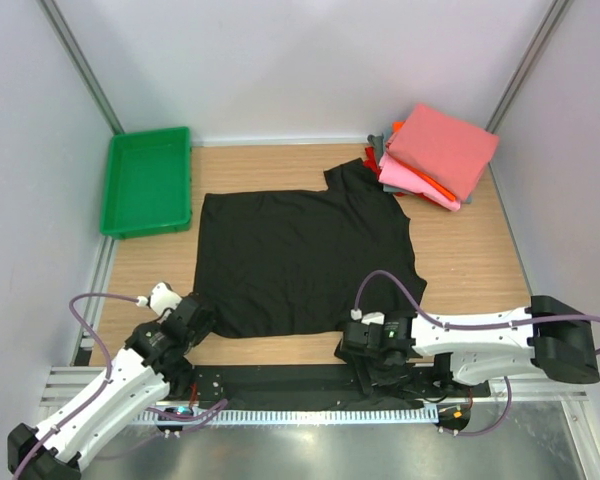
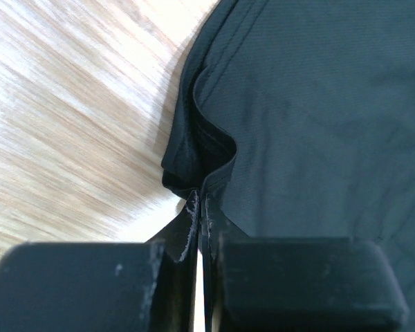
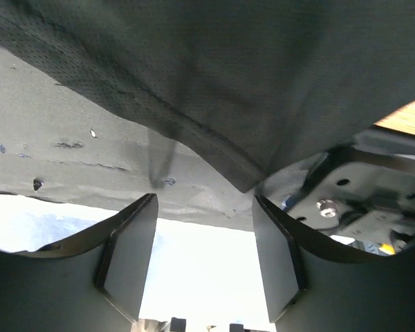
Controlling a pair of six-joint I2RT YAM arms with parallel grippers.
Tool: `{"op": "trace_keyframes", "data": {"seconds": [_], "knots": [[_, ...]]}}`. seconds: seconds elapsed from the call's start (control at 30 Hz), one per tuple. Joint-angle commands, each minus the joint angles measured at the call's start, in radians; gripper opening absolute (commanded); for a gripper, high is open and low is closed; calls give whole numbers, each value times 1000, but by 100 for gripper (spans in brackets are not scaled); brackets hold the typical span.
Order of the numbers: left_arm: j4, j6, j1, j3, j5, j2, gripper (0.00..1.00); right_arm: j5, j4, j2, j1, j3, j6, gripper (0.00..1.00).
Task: Fold and stack the t-shirts
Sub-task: Fold the tshirt
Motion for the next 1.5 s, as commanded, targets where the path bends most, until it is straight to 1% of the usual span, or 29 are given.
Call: {"op": "trace_keyframes", "data": {"seconds": [0.0,0.17,0.4,0.57,0.7,0.8,0.83,0.9,0.93,1.0,1.03,1.17,1.3,1.47], "knots": [[13,-5,-5,-7,-18,-42,0,-22,46,-7,14,-32,53,59],[7,-10,-5,-11,-18,-54,0,35,60,-36,14,-65,79,57],[7,-8,-3,2,-15,-12,0,163,-12,-88,11,-68,110,59],[4,-7,-5,9,-14,1,0,246,-9,-154,5,-75,187,59],[4,-7,-5,9,-14,1,0,266,3,-127,3,-78,195,57],[5,-7,-5,9,-14,4,0,259,25,-62,3,-81,181,52],[4,-5,-5,10,-14,4,0,247,32,-55,3,-87,181,46],[4,-5,-5,10,-12,7,0,245,42,-64,3,-91,184,40],[4,-4,-5,10,-12,5,0,246,39,-73,3,-95,184,31],[4,-5,-5,9,-11,4,0,245,26,-99,3,-95,187,22],[10,-2,-5,9,-11,4,0,251,16,-104,3,-81,190,16],[-12,10,-5,35,8,-1,0,286,-55,-124,3,-16,196,12],[-64,35,-5,117,37,-13,0,328,-144,-119,3,66,193,8],[-70,10,-5,136,133,-33,0,400,-184,-53,3,160,187,7]]}}
